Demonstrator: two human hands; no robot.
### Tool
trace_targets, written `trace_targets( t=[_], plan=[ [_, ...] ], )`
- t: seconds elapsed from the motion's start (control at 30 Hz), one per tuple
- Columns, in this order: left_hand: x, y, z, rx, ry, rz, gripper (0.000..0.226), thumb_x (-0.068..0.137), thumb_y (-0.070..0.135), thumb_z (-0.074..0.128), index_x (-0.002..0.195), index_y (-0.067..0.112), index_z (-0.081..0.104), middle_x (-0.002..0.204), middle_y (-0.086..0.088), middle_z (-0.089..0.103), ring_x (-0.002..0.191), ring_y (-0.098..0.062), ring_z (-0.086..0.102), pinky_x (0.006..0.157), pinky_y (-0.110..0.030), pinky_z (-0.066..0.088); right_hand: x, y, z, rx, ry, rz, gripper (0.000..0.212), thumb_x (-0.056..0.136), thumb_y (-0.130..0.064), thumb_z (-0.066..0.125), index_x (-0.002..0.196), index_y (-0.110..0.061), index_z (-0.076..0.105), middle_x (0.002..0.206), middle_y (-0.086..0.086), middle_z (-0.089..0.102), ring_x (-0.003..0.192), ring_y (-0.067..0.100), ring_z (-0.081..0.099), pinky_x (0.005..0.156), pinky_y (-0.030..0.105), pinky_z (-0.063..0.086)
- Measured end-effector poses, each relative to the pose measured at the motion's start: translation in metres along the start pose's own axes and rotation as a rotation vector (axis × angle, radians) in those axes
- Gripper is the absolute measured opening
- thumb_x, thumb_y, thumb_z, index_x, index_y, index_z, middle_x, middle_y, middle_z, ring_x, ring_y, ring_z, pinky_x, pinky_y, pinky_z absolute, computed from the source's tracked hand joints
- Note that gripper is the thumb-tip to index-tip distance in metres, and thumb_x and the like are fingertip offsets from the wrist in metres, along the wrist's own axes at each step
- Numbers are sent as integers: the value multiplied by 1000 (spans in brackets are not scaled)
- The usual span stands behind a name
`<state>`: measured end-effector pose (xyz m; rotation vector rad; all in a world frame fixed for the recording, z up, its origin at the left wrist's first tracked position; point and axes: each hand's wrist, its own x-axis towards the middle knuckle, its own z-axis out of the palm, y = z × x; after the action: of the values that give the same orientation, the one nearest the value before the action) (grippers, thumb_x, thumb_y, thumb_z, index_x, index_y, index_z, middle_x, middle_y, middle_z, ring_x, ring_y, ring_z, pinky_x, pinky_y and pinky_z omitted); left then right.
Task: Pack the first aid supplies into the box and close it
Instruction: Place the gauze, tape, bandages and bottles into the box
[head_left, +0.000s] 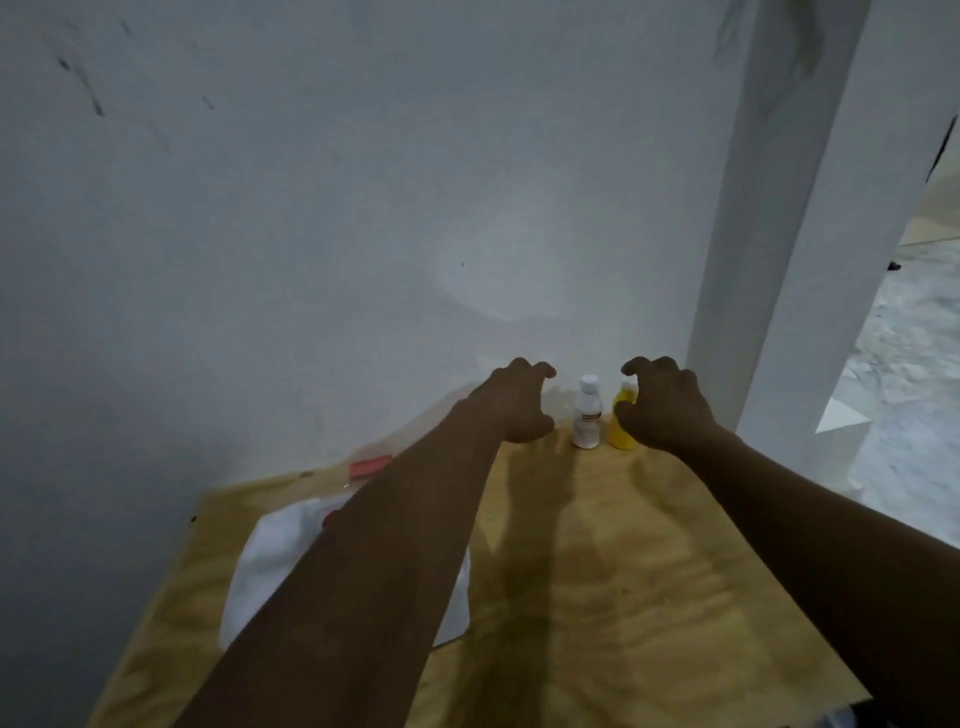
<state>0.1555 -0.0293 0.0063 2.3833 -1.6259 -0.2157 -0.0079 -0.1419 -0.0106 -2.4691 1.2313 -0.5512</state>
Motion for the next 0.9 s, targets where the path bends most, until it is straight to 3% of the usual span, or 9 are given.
trace_targets(
  t=[0.17, 0.27, 0.33, 0.43, 0.57, 0.73, 0.9],
  plan=[
    [40, 14, 23, 65, -27, 76, 85, 86, 25, 71, 157, 24, 24, 161, -6, 28, 141, -34, 38, 112, -50, 40, 27, 20, 9, -44, -115, -11, 66, 87, -21, 61, 147, -21, 36, 156, 10, 31, 137, 39, 35, 107, 52, 40],
    [54, 16, 33, 74, -41, 100, 82, 87, 26, 71, 156, 23, 26, 161, -5, 31, 142, -31, 39, 112, -49, 41, 35, 26, 19, -34, -167, -63, 67, 86, -18, 60, 148, -19, 35, 154, 11, 36, 133, 37, 43, 104, 50, 45],
    [60, 17, 37, 50, -65, 78, 79, 87, 26, 72, 154, 22, 30, 155, -5, 40, 137, -29, 45, 109, -47, 44, 37, 27, 23, 1, -129, -93, 63, 85, -15, 61, 144, -16, 40, 145, 13, 45, 125, 35, 51, 96, 43, 49],
    [61, 19, 39, 47, 16, 71, 56, 87, 26, 71, 135, 21, 44, 127, -7, 60, 110, -29, 60, 89, -46, 55, 38, 25, 26, 4, -20, -142, 43, 87, -10, 62, 128, -14, 50, 123, 12, 54, 103, 29, 58, 76, 34, 47],
    [53, 24, 38, 155, 160, 82, 24, 92, 24, 64, 111, 17, 51, 104, -8, 63, 88, -27, 62, 75, -39, 55, 31, 22, 27, 5, 31, -185, 17, 94, -18, 58, 109, -9, 57, 96, 6, 54, 83, 22, 55, 65, 28, 38],
    [47, 27, 44, 212, 167, 73, 45, 86, 36, 70, 119, 16, 47, 101, -7, 63, 88, -29, 66, 78, -42, 57, 17, 18, 25, -13, -44, -189, 16, 92, -16, 59, 107, -9, 61, 102, 9, 58, 81, 18, 51, 67, 26, 37],
    [53, 26, 48, 207, 174, 59, 47, 85, 39, 69, 121, 17, 49, 106, -4, 64, 92, -27, 66, 78, -38, 56, 6, 22, 27, 20, -46, -186, 16, 91, -16, 60, 106, -10, 60, 100, 7, 56, 83, 20, 54, 68, 25, 39]
  ],
)
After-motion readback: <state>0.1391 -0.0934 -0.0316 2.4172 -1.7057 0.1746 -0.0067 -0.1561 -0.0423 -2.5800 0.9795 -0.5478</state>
